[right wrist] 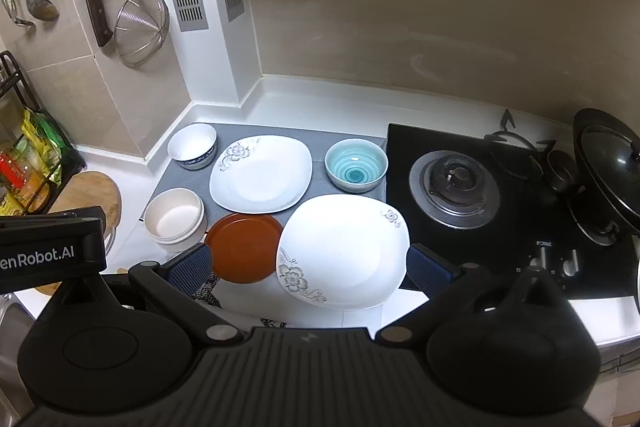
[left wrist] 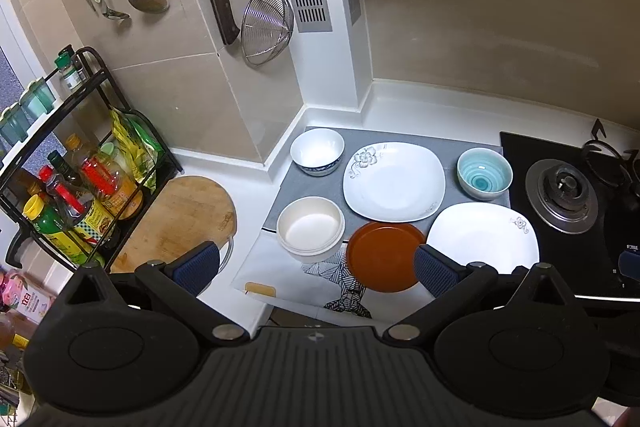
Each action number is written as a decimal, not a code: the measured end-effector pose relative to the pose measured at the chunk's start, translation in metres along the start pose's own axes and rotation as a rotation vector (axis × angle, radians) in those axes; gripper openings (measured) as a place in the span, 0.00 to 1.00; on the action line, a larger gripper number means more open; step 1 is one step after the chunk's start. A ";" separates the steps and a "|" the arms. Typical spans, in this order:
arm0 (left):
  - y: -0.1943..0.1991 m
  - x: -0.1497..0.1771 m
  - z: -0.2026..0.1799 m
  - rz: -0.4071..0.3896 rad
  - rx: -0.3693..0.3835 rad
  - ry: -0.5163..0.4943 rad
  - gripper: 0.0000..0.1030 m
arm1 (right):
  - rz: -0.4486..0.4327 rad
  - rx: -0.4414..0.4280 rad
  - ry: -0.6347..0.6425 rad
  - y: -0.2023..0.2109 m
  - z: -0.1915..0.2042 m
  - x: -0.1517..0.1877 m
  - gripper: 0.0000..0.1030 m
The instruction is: Organize plates and bowls
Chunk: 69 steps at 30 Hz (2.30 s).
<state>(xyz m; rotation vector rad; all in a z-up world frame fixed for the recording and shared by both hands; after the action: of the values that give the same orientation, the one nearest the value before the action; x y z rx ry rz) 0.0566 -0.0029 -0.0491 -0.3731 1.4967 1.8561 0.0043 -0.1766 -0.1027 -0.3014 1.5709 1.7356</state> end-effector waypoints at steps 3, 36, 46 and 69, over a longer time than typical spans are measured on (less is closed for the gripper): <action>-0.001 0.001 0.000 0.005 -0.006 -0.003 1.00 | 0.009 -0.003 -0.005 -0.002 0.002 0.002 1.00; 0.003 0.012 -0.013 -0.017 -0.005 -0.046 1.00 | 0.016 -0.026 -0.050 -0.001 -0.014 0.021 1.00; -0.088 0.035 -0.026 -0.058 0.343 0.043 1.00 | 0.040 -0.078 -0.146 -0.063 -0.032 0.043 1.00; -0.345 0.022 -0.120 0.249 0.853 -0.185 0.31 | -0.006 0.023 -0.250 -0.213 -0.141 0.037 0.58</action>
<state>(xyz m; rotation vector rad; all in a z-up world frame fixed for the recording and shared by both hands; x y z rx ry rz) 0.2512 -0.0819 -0.3492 0.3914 2.0832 1.2020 0.0768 -0.3039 -0.3153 -0.0739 1.4060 1.6778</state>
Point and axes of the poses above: each gripper's, at about its wrist camera, not at the fingertips, and y roughly against the way its jaws point, z to its left, x to its underside, the point moved 6 cm from there along -y, roughly the way its jaws point, and after that the axes turned 7 degrees about -y, right-handed, at the moved point
